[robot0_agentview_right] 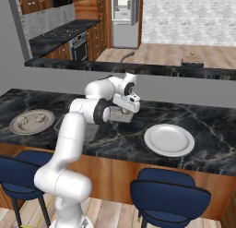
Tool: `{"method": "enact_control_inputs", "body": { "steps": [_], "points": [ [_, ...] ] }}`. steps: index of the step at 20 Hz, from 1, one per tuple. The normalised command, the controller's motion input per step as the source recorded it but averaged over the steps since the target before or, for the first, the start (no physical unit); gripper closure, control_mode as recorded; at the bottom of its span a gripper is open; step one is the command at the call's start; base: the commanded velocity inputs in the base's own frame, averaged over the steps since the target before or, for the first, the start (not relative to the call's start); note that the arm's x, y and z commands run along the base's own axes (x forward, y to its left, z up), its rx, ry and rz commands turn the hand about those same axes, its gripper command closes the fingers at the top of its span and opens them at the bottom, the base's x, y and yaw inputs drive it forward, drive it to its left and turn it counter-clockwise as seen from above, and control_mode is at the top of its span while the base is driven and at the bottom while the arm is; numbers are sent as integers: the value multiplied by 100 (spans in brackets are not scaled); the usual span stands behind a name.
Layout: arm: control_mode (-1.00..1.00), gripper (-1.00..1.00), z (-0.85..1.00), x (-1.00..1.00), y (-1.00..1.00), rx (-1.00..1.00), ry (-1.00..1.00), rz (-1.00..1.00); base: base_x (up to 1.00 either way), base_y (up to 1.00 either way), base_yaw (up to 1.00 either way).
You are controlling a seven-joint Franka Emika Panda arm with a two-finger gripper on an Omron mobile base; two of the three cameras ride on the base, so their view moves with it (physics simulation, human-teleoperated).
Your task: Place two dumplings into each of the tupperware containers and then place the containers in the fridge.
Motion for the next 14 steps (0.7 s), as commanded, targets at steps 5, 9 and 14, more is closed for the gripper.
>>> {"method": "enact_control_inputs", "body": {
  "steps": [5,9,14],
  "points": [
    [-100,-100,-19,30,0,0,0,0,0,0,0],
    [-100,-100,-9,0,0,0,0,0,0,0,0],
    [-100,-100,-8,0,0,0,-1,0,0,0,0]
  ]
}}
